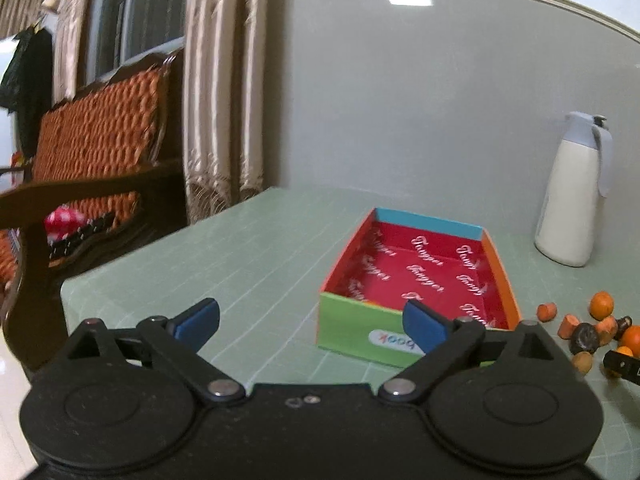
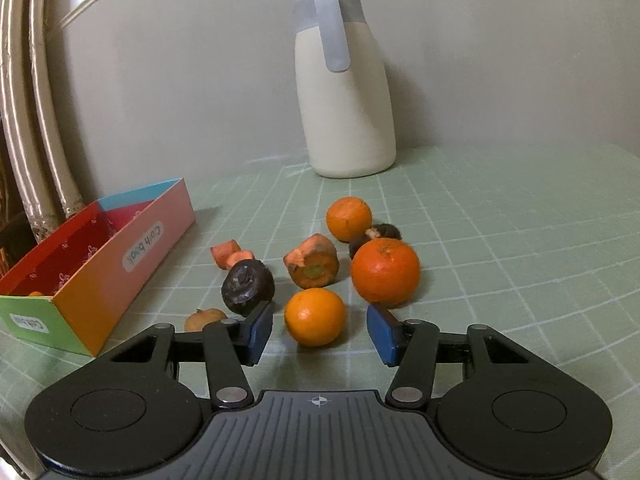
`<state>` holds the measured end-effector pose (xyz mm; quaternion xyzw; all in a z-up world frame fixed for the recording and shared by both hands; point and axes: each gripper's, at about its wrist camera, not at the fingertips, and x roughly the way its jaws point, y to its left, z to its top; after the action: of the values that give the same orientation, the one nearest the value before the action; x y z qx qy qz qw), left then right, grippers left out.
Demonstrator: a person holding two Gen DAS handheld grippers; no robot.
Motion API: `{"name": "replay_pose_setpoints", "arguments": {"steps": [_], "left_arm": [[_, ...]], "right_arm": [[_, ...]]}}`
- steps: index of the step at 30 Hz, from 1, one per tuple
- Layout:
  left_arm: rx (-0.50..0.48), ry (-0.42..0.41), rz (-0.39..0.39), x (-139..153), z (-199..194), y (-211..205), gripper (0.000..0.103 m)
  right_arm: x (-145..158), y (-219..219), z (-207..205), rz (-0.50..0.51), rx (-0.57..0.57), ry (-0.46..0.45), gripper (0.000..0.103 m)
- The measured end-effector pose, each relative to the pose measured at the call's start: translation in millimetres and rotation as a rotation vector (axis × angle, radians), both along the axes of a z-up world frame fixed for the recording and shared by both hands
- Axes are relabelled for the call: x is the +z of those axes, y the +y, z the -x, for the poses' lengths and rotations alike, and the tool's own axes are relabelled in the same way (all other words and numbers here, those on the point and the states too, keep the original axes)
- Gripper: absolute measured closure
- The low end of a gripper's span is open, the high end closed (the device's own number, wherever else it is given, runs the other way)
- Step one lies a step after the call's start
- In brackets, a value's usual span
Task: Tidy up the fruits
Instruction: 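Carry the orange with the left tool into the box and release, then grasp a mandarin orange with the right tool and drop it in the box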
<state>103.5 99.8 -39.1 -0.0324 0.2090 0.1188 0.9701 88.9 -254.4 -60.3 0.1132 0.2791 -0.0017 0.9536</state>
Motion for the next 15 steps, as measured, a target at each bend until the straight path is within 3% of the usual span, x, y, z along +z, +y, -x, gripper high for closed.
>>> {"name": "replay_pose_setpoints", "arguments": {"steps": [2, 8, 15], "left_arm": [[0.016, 0.006, 0.013, -0.9, -0.5, 5.6, 0.011], [0.071, 0.023, 0.071, -4.1, 1.1, 22.0, 0.010], [0.167, 0.039, 0.144, -6.9, 3.7, 47.7, 0.008]], "right_arm": [[-0.9, 1.5, -0.9, 0.011, 0.000, -0.001, 0.069], [0.5, 5.3, 1.5, -0.003, 0.002, -0.022, 0.069], [30.3, 39.0, 17.5, -0.032, 0.153, -0.212, 0.069]]}}
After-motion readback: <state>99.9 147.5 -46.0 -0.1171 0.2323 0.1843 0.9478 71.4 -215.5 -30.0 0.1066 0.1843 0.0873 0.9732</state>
